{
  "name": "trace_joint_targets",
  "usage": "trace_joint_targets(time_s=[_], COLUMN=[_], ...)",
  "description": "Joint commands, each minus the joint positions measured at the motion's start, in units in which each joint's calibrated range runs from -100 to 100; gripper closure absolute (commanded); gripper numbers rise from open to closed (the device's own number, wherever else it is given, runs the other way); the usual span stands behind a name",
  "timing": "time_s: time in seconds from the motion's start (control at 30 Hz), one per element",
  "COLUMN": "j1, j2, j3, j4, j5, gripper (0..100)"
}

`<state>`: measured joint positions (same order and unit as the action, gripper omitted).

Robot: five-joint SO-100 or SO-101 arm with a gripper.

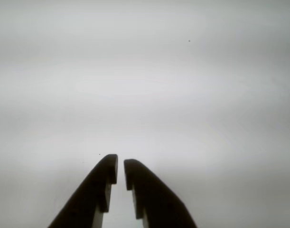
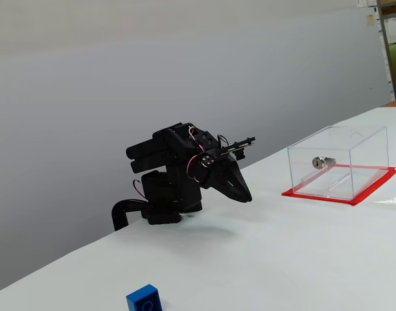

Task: Pick the blue lego brick and place it into the transparent box

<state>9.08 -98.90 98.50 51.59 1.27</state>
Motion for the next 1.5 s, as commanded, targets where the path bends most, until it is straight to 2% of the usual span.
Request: trace_joint_targets(time_s=[0.0, 1.47], j1=[0.27, 0.64], j2=[-0.84, -0.84], j3=[0.51, 0.51], j4=[0.02, 0.02], j5=[0.56, 0.09], gripper=[99, 98])
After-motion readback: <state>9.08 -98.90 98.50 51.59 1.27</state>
